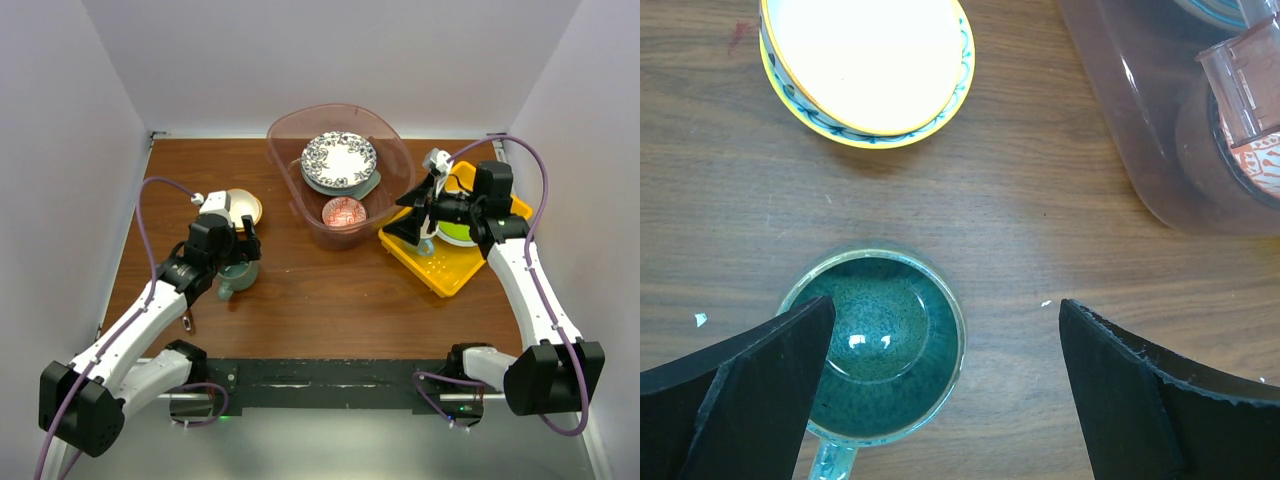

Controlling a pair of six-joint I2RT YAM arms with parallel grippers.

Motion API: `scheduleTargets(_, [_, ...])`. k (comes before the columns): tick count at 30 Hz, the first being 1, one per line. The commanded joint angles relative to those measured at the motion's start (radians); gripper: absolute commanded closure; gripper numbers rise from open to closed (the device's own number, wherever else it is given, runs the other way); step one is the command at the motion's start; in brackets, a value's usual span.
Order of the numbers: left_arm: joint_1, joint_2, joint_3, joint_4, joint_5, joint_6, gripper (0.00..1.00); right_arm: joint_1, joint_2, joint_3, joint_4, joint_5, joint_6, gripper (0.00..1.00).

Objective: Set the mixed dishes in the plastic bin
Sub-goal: Pick up the bowl from the center of the board.

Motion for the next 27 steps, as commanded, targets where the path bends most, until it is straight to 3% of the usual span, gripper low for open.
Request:
scheduleTargets(1, [0.011, -0.011, 0.001, 0.028, -0.003, 0.021, 0.01, -0.004, -0.002, 0.023, -0.001, -0.031, -0.020, 0.02])
scheduleTargets(27, [0.014, -0.005, 0.003, 0.023, -0.005, 0.026, 0.01, -0.004, -0.004, 0.024, -0.001, -0.033, -0.020, 0.02])
